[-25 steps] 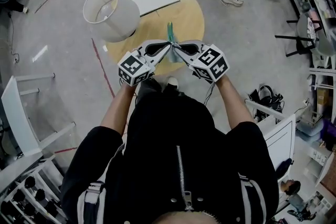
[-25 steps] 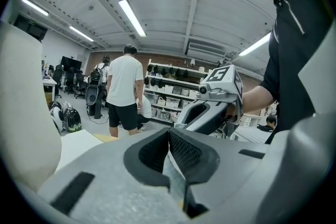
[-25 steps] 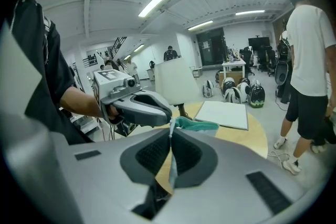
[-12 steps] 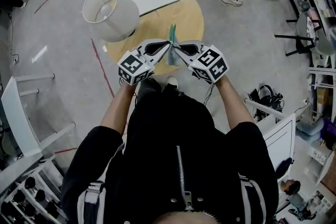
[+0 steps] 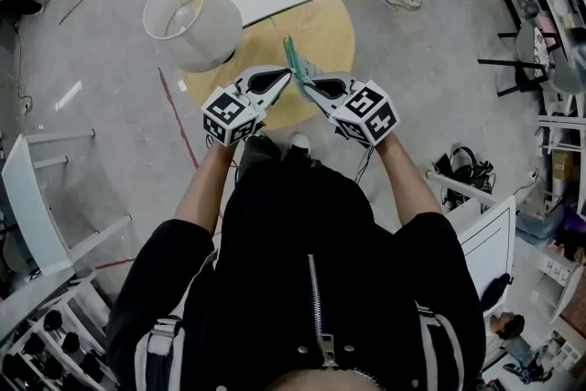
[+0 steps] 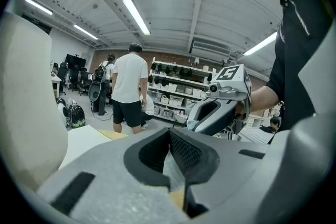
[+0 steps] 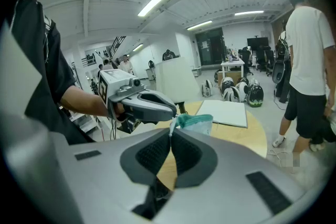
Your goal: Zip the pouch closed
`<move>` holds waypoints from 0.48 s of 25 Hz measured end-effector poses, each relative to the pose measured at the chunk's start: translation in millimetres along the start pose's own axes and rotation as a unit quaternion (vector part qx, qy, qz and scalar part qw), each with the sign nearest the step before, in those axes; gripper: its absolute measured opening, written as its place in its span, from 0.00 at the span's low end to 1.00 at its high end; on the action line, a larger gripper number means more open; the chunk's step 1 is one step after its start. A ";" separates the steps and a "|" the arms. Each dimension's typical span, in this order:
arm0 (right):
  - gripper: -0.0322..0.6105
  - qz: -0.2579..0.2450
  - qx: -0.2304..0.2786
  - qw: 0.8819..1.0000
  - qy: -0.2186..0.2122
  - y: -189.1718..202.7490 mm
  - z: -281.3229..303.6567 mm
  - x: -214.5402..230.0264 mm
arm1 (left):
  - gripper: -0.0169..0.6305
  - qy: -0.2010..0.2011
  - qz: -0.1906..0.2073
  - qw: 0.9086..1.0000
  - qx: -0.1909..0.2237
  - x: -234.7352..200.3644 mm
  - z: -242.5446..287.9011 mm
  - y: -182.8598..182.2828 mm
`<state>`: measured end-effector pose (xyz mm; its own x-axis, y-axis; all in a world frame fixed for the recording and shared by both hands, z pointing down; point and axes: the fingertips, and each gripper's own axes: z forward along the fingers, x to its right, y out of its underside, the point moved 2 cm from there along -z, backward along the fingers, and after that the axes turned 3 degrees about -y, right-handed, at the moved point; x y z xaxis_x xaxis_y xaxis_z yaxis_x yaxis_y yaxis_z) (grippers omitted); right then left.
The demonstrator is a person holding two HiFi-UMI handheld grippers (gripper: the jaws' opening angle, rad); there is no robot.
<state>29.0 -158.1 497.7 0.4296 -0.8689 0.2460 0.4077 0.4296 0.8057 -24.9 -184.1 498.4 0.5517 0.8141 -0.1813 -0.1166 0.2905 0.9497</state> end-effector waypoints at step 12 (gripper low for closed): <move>0.07 0.004 -0.001 1.000 0.004 3.5 0.4 -1.3 | 0.04 -0.005 -0.003 1.000 -0.012 -6.8 0.9 9.6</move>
<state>29.6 -155.6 500.4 0.4393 -0.8633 0.2485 0.4064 0.4377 0.8021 -29.0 -187.3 509.0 0.5605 0.8075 -0.1838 -0.1327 0.3067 0.9425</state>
